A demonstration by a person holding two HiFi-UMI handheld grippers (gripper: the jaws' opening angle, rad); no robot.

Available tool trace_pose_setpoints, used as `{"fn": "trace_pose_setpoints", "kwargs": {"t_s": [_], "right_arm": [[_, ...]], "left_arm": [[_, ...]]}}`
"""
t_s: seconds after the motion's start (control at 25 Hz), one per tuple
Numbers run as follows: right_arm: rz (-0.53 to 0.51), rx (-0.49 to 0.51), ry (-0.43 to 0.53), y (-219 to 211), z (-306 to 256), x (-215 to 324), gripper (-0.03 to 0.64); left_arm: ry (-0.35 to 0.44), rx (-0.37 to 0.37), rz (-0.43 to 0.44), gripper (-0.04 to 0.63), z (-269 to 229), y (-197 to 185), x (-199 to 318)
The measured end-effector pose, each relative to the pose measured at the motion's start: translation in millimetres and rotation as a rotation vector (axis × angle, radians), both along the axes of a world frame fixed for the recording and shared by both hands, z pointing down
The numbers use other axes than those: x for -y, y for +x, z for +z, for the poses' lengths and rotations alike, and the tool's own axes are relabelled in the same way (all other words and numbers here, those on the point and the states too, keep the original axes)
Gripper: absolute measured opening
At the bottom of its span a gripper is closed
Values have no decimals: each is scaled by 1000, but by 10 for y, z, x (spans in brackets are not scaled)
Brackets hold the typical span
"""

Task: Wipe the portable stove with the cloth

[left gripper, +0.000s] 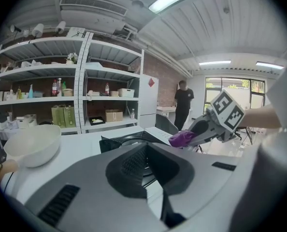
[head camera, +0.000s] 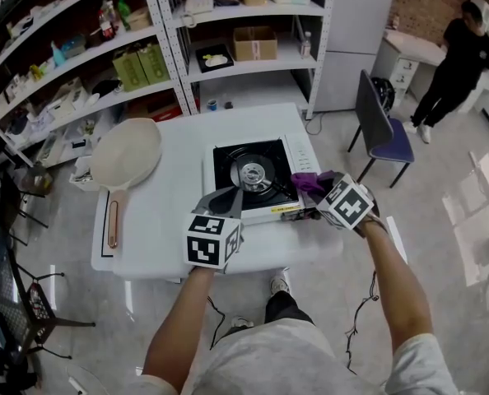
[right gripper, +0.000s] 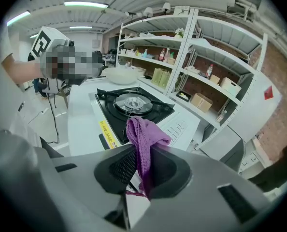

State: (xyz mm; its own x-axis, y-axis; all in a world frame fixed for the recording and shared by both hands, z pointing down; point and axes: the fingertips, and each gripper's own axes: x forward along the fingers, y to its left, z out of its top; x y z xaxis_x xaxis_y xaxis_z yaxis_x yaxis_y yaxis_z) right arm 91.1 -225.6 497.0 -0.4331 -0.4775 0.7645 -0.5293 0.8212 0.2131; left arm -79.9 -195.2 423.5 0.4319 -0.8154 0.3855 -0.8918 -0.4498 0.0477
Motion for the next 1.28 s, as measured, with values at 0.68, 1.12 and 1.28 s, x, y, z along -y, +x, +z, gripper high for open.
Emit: {"fn": "trace_pose_setpoints", "kwargs": {"t_s": [0.68,1.12,1.28], "right_arm": [[-9,-46,-6,105,23,-504,63],[-144,-173,13,160,-189,-576,63],[-214,-224,-19,97,-145,-644,63]], "left_arm": [[2,-20,4,5,86,-143,-332],[14,-26,-19,5,68,-342,-392],[14,-21,-31,5,67,-448,-416]]}}
